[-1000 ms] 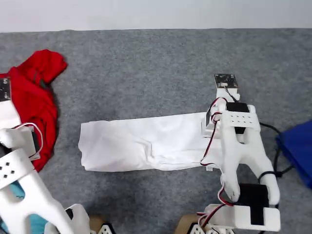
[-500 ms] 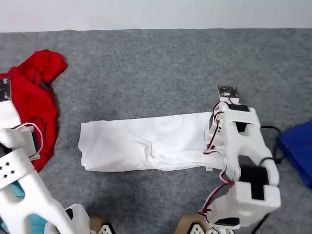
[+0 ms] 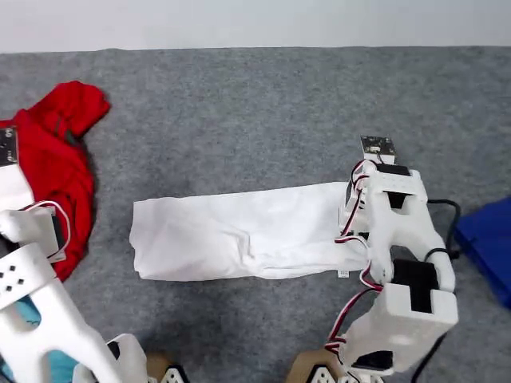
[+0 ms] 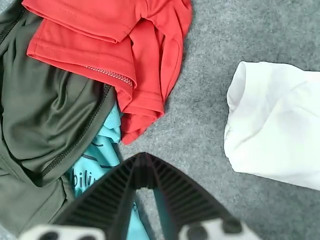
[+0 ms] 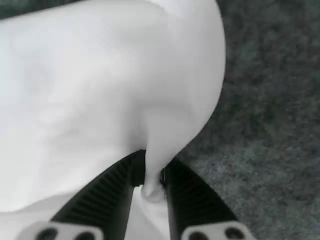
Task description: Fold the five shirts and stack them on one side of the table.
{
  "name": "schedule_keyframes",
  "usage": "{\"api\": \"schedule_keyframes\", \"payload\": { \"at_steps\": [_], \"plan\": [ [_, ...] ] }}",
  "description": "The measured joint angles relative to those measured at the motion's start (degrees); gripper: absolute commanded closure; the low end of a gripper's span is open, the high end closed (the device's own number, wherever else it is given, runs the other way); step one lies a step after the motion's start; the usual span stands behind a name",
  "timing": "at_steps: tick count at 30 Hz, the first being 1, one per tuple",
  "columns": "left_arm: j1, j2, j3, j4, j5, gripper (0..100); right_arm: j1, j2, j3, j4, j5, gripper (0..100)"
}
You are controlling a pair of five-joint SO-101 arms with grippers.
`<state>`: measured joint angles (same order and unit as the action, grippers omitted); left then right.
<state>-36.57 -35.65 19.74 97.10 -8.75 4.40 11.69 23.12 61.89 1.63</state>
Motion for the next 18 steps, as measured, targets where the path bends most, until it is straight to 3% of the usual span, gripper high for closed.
{"api": "schedule_keyframes", "payload": {
  "at_steps": [7, 18],
  "plan": [
    [0.0, 0.0, 0.0, 0.0, -0.6, 100, 3.1, -2.5, 0.1, 0.0, 0.3, 98.8],
    [0.0, 0.0, 0.0, 0.0, -2.3, 100, 17.8, -3.5, 0.1, 0.0, 12.4, 98.8]
  ]
}}
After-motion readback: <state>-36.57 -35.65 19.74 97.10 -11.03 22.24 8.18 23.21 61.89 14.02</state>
